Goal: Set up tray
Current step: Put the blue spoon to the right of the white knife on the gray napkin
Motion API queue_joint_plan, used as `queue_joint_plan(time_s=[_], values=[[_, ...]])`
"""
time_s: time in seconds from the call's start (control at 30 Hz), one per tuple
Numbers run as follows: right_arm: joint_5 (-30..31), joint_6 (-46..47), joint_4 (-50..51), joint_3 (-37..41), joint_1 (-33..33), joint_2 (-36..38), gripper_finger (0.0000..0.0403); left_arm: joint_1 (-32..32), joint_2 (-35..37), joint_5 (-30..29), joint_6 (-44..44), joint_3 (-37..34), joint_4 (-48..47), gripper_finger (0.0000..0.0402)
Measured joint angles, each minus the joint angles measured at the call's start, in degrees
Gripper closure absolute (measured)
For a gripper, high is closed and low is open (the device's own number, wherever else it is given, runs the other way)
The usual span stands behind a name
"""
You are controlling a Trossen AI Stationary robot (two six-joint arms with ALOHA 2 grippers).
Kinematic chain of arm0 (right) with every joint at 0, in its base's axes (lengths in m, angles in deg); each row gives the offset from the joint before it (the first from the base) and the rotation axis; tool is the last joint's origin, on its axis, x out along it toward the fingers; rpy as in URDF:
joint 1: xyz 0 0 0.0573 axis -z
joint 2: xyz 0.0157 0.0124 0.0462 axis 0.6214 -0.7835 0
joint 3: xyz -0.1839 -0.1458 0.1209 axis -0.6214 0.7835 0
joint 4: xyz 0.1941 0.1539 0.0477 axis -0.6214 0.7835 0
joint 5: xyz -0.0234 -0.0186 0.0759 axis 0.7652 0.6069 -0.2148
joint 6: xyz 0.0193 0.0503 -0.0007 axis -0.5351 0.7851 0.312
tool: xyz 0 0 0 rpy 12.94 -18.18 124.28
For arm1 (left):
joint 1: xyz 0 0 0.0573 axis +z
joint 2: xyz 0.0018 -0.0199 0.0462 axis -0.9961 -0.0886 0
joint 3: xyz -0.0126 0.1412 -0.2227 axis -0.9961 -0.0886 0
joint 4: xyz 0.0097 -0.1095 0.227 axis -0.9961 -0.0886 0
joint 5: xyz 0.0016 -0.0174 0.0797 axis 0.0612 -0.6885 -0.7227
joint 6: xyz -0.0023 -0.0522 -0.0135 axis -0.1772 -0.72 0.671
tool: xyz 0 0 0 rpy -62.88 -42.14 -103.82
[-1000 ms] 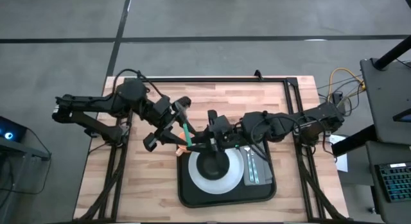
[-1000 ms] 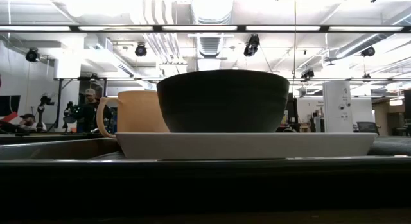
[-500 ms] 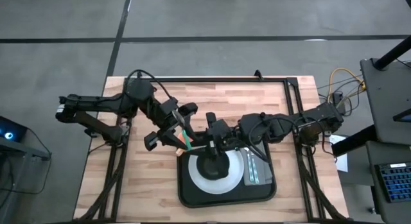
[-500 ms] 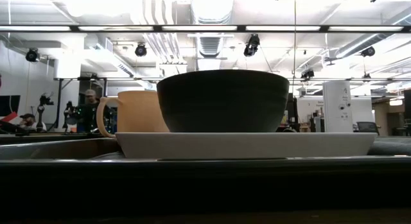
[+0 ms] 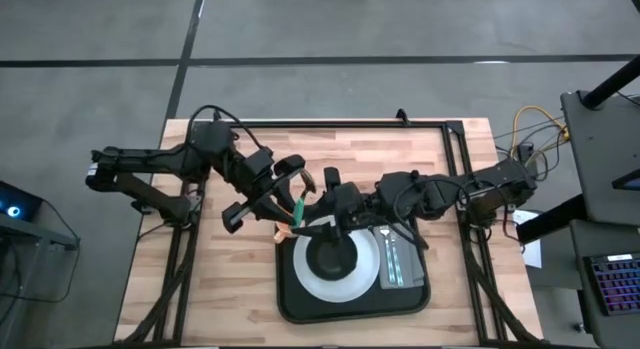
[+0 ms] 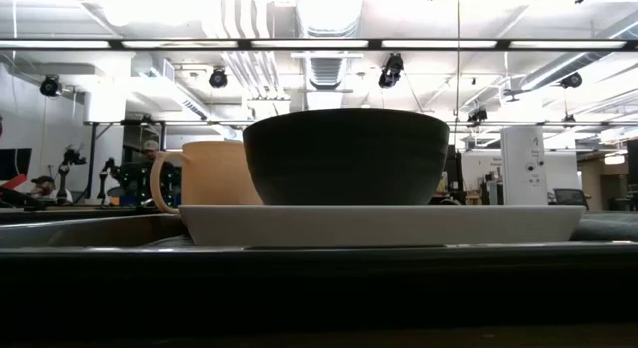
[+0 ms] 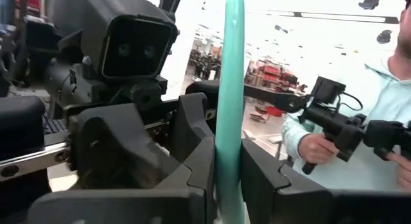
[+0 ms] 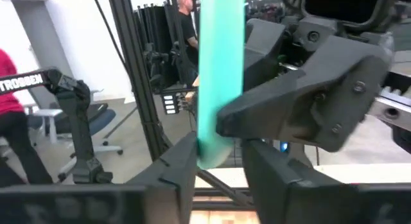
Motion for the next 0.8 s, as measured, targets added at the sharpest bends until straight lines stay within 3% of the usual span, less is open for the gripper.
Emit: queue_joint_plan(time_s=[0.2, 0.27, 0.4, 0.47, 0.7, 0.8], values=[[3.46, 2.18, 6.68, -0.09, 0.05, 2.69, 0.0231, 0.47, 0.83, -5.35, 1.37, 0.46, -1.69, 0.037], [12.15, 4.32, 10.76, -0.06, -1.07, 4.72, 0.022, 0.53, 1.5, -11.22, 2.71, 0.62, -4.41, 0.037], [35.82, 5.06, 13.94, -0.09, -4.44, 7.77, 0.0215, 0.49, 1.87, -27.15, 4.67, 1.21, -11.8, 0.037], [42.38, 3.48, 13.29, -0.09, -5.06, 8.14, 0.0216, 0.5, 1.44, -32.72, 5.22, 1.35, -14.22, 0.037], [44.93, 6.4, 11.76, -0.02, -2.69, 8.26, 0.0221, 0.54, 0.74, -52.25, 6.12, 1.53, -18.48, 0.037], [44.86, 6.61, 11.07, -0.02, -1.36, 7.77, 0.022, 0.46, 0.28, -56.7, 8.46, 1.51, -18.6, 0.037]])
